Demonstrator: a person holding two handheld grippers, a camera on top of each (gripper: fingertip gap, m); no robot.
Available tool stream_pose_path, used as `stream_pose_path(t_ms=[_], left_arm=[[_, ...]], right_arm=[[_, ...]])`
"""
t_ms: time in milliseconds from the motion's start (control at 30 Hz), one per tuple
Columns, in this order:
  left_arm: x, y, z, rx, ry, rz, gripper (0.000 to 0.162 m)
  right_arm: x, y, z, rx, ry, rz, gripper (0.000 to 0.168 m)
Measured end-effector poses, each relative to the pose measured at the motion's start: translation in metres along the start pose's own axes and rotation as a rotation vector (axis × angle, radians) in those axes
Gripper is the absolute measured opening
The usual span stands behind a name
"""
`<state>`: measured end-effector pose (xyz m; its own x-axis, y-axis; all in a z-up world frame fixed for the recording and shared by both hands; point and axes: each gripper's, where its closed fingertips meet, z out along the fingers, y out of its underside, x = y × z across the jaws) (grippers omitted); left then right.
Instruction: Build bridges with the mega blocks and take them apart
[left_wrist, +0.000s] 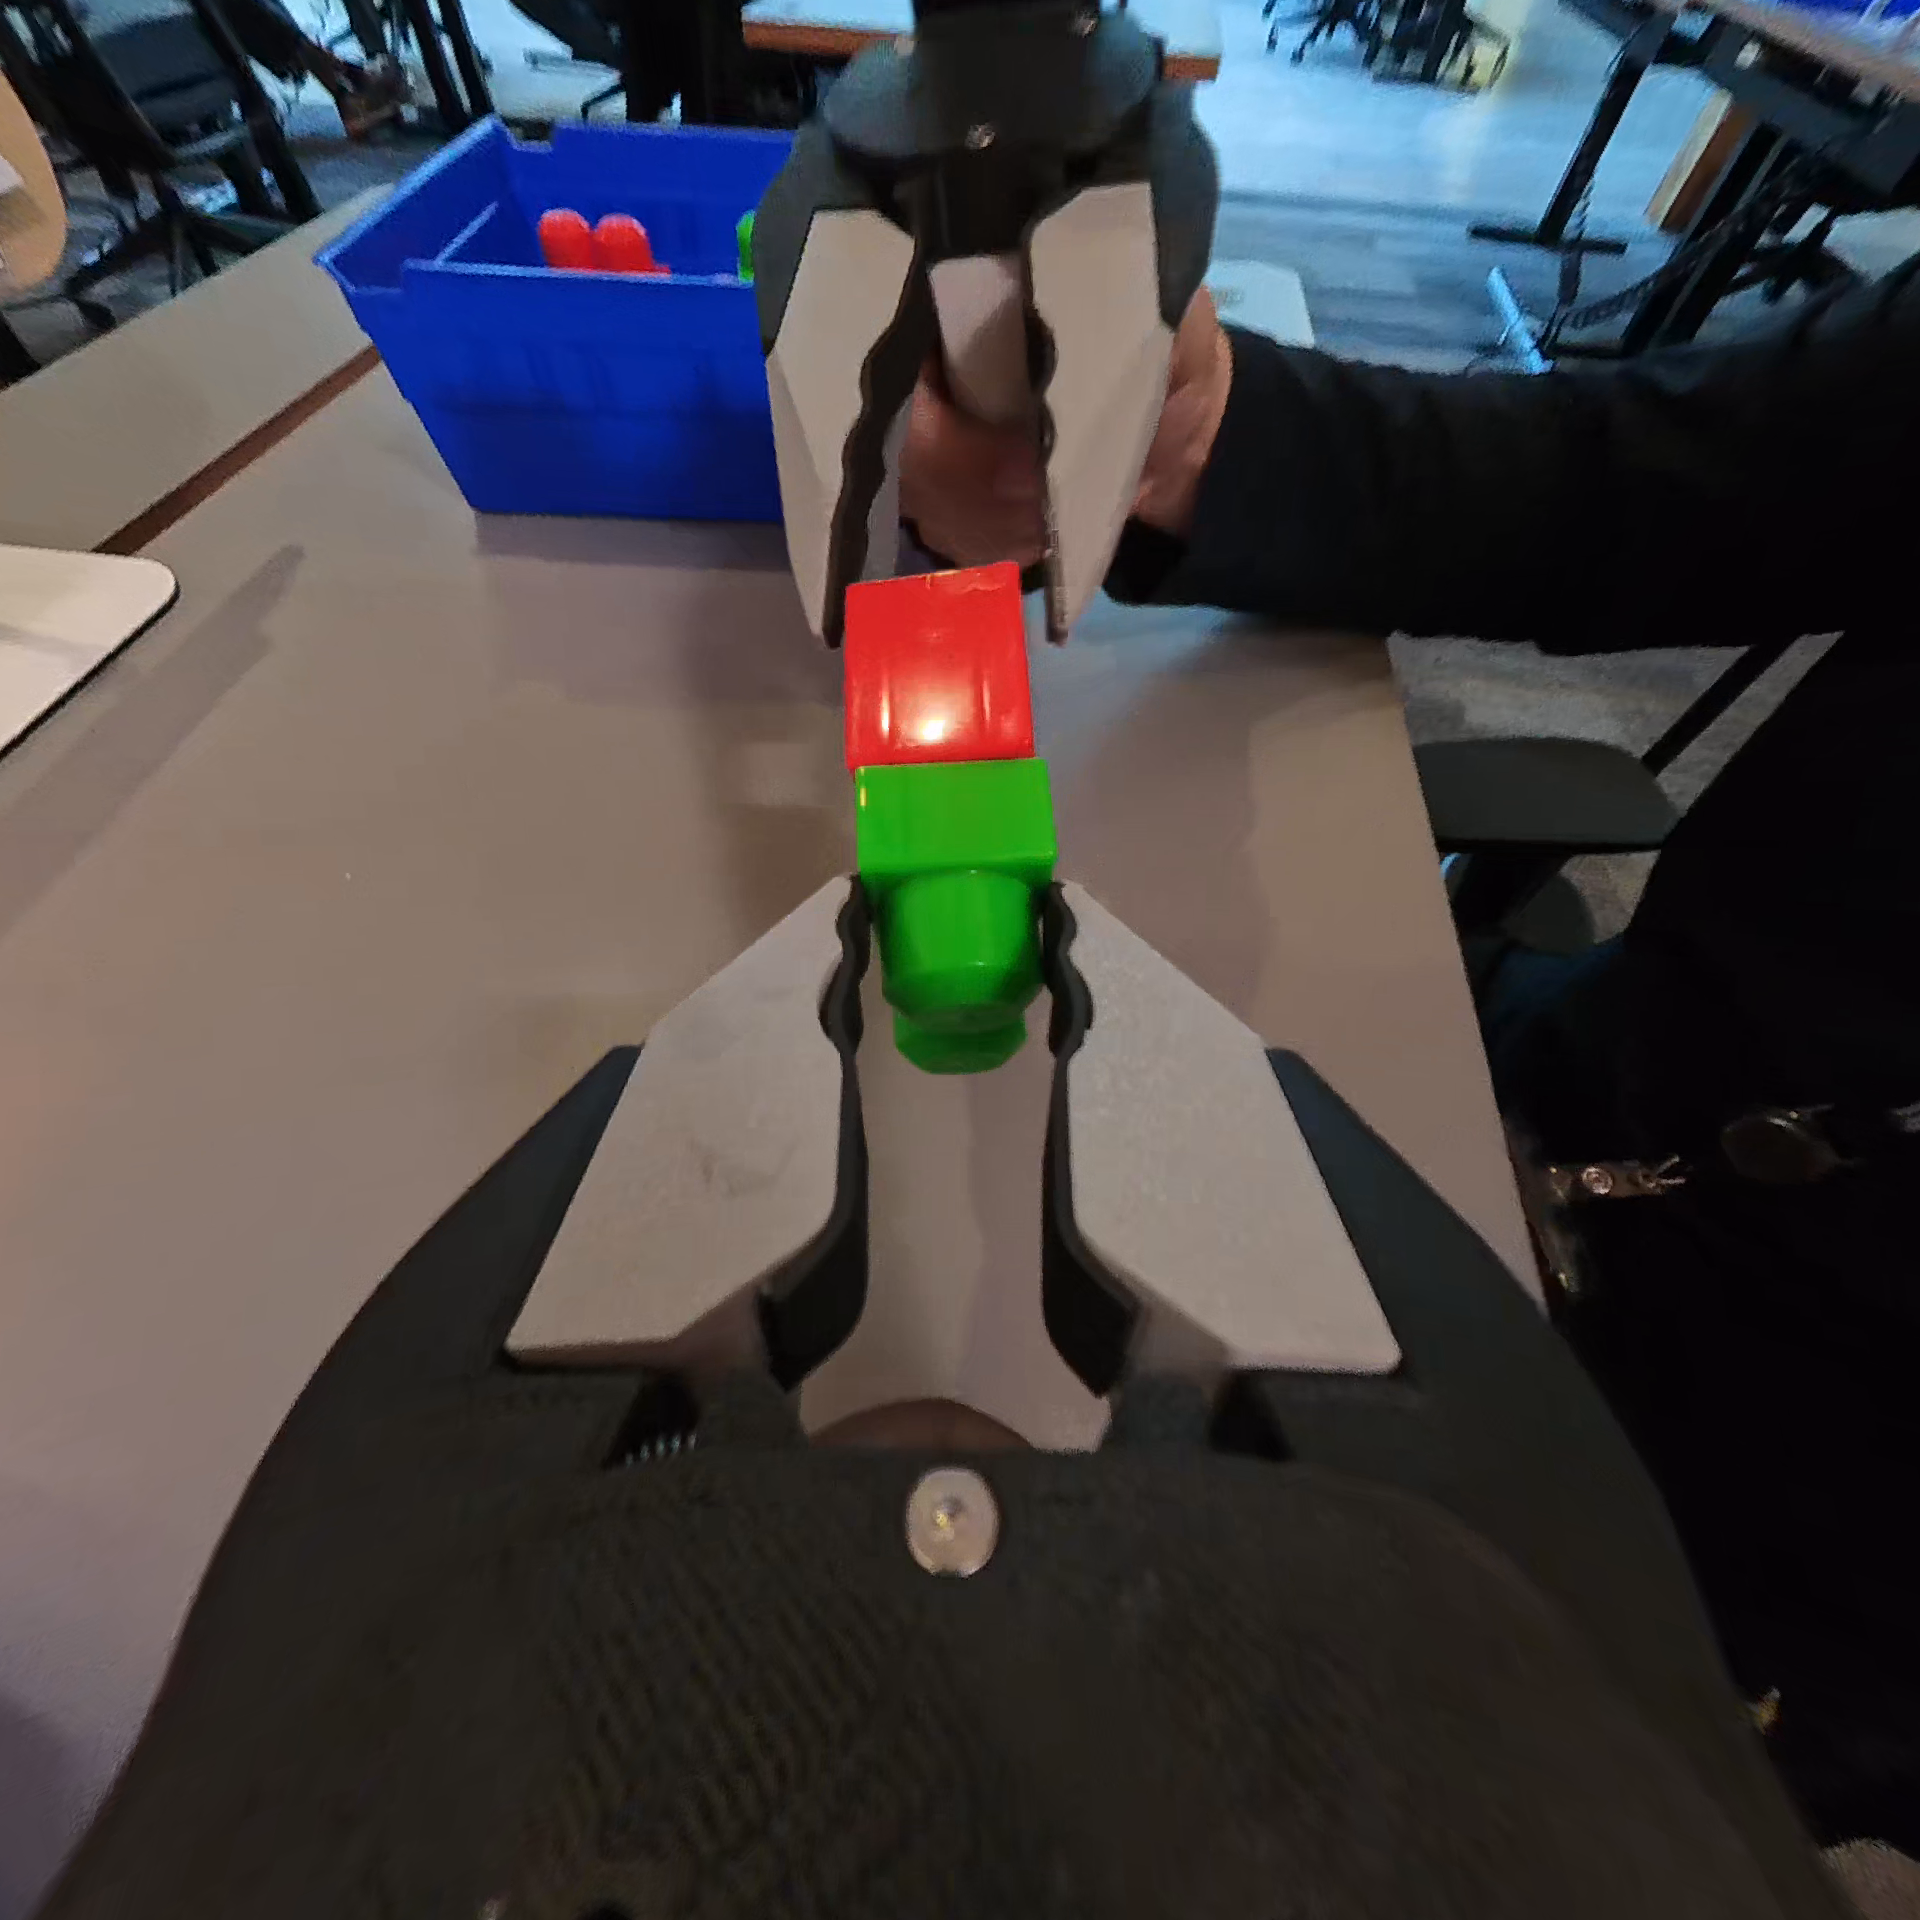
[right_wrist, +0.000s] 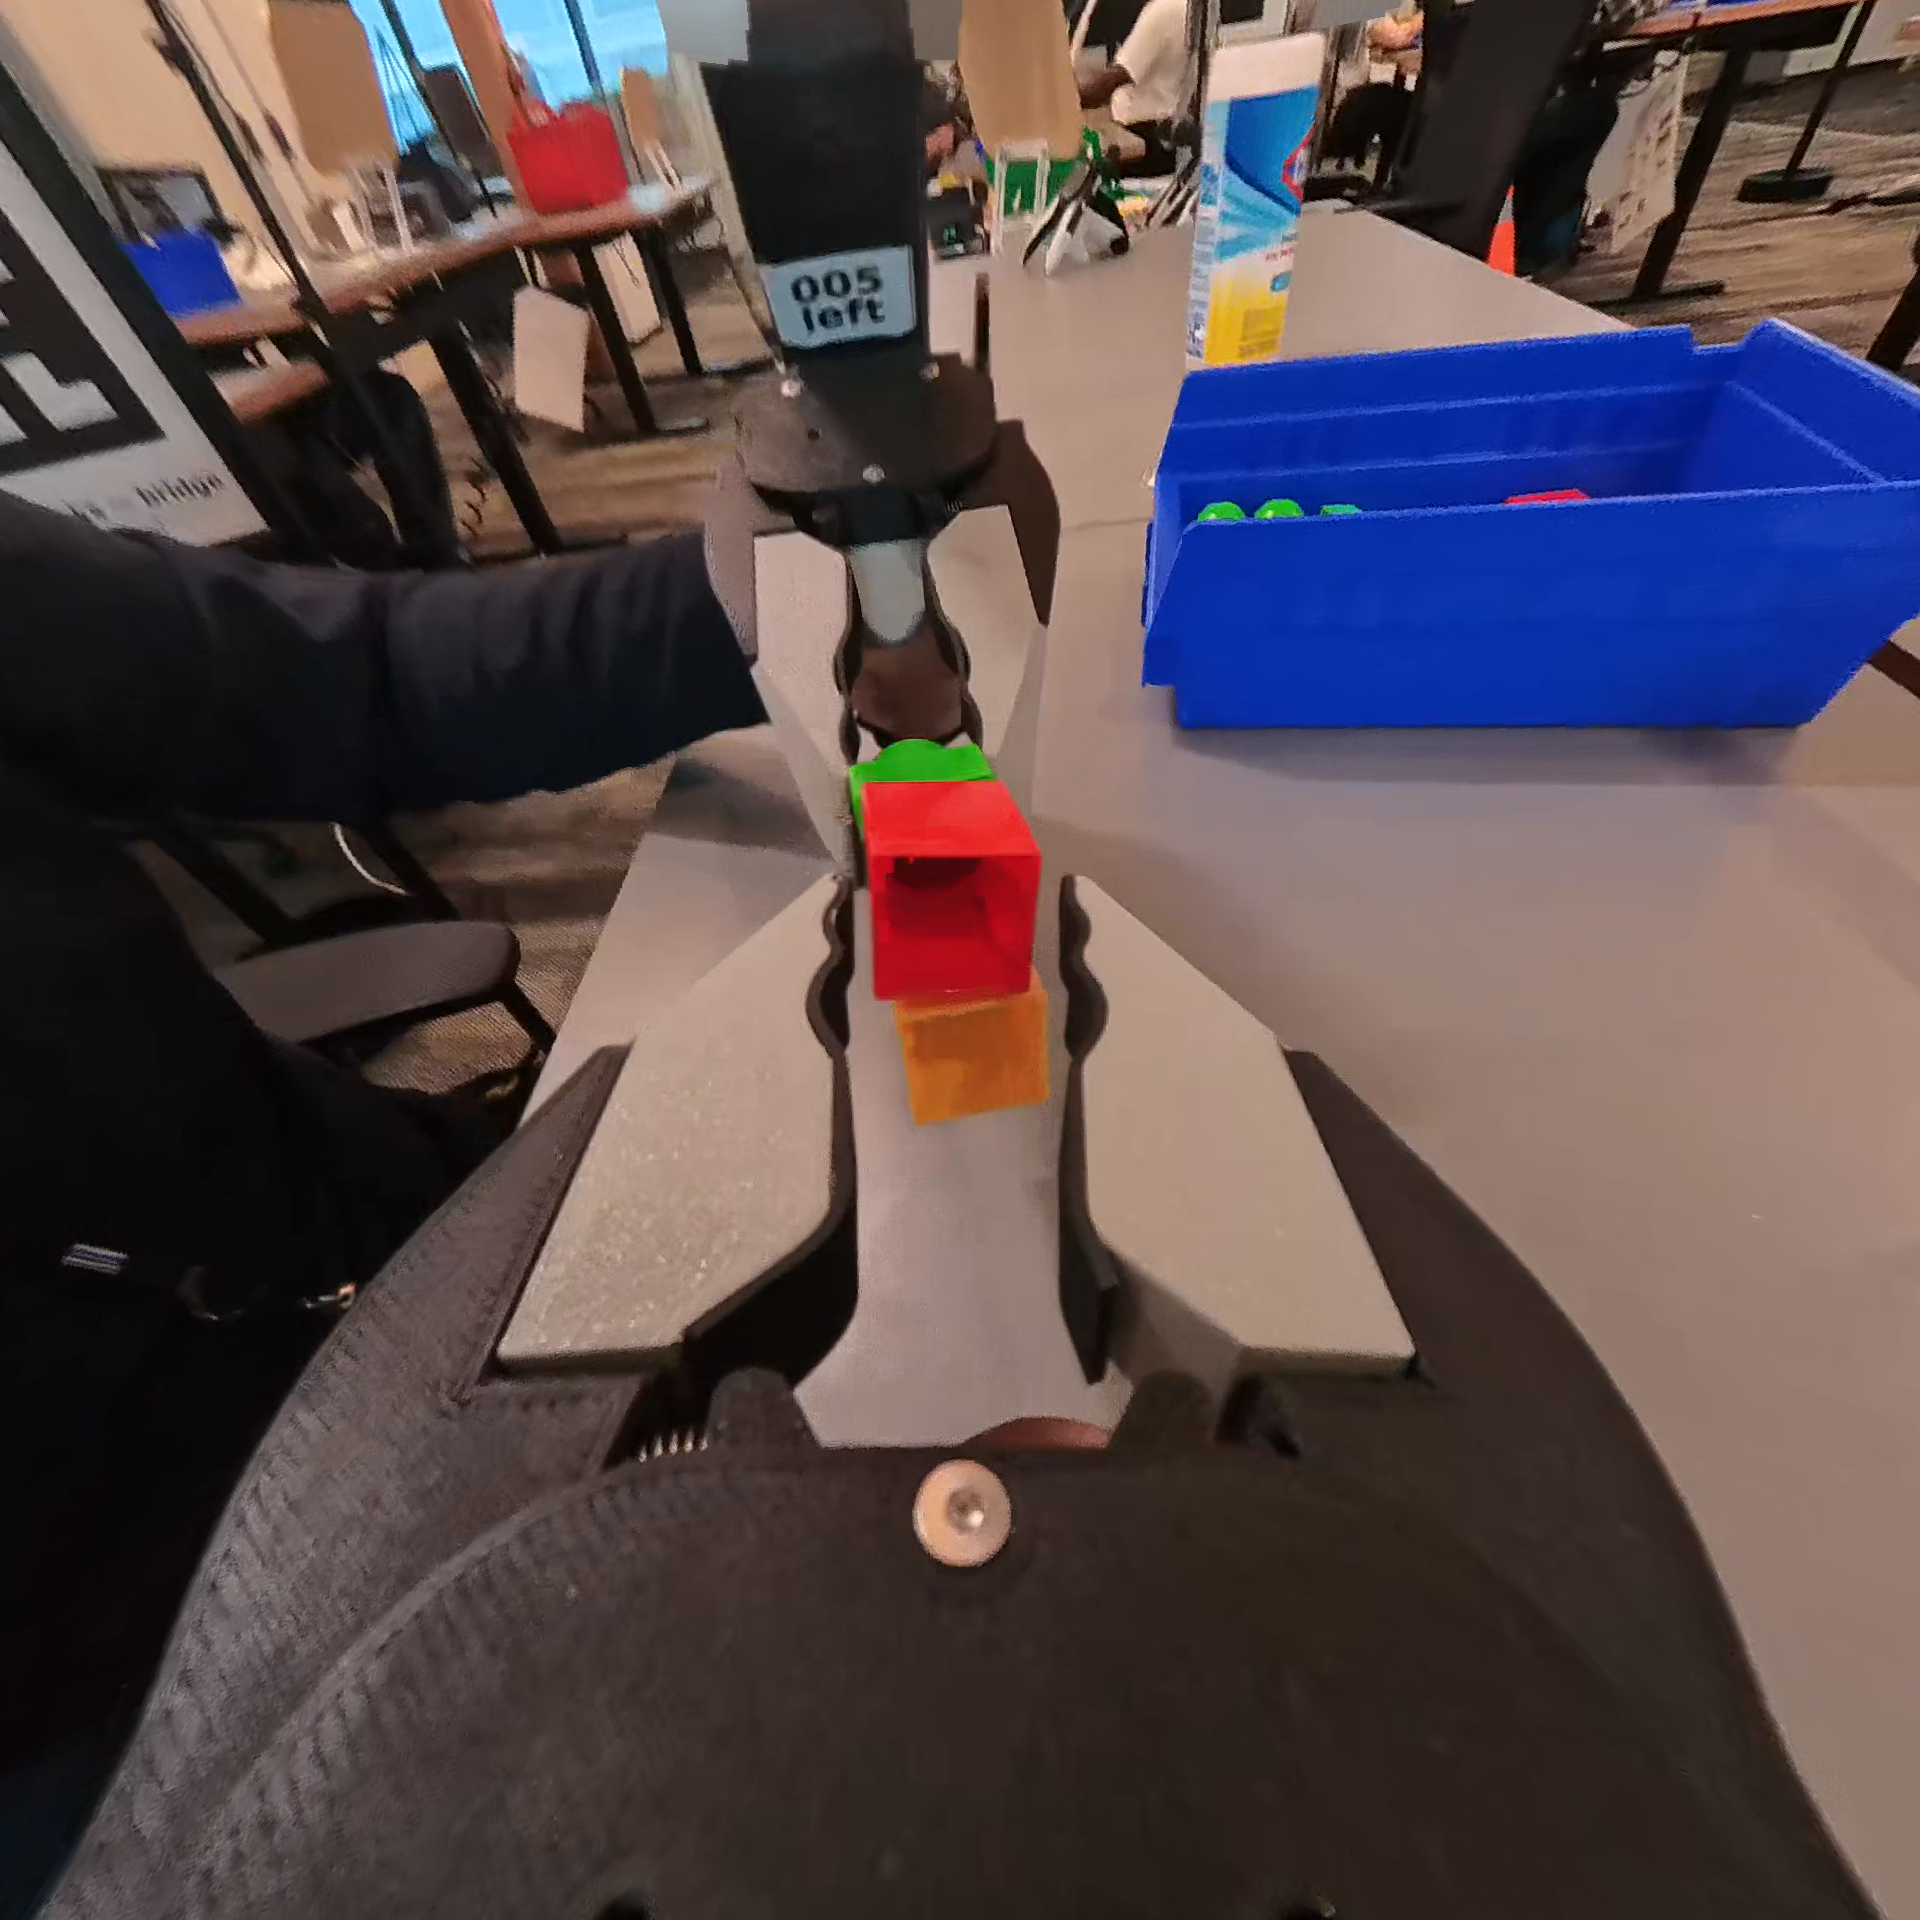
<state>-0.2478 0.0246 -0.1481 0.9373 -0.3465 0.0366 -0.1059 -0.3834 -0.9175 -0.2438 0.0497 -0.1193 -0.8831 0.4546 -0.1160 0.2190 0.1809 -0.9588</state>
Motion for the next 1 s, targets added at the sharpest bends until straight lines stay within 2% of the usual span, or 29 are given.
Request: stream_pose_path(t_ms=[133, 233, 500, 700, 833, 1000], left_arm=[[0.003, -0.001, 0.004, -0.017, 0.000, 0.004, 0.031], [0.006, -0.006, 0.006, 0.003, 0.013, 0.001, 0.031], [0.007, -0.005, 0.005, 0.009, 0.031, -0.013, 0.031], [0.013, -0.004, 0.004, 0.009, 0.069, -0.024, 0.031], [0.024, -0.010, 0.002, 0.064, 0.145, -0.063, 0.031], [0.018, -0.016, 0.000, 0.098, 0.106, -0.071, 0.030]], right_arm=[[-0.004, 0.010, 0.012, -0.046, -0.025, 0.032, 0.043], [-0.008, 0.010, 0.018, -0.035, -0.042, 0.028, 0.033], [-0.010, 0.008, 0.019, -0.001, -0.093, 0.102, 0.034], [-0.015, 0.010, 0.019, -0.027, -0.079, 0.008, 0.032], [-0.025, 0.007, 0.017, -0.024, -0.043, -0.216, 0.033], [-0.020, 0.006, 0.017, 0.007, -0.071, -0.102, 0.033]])
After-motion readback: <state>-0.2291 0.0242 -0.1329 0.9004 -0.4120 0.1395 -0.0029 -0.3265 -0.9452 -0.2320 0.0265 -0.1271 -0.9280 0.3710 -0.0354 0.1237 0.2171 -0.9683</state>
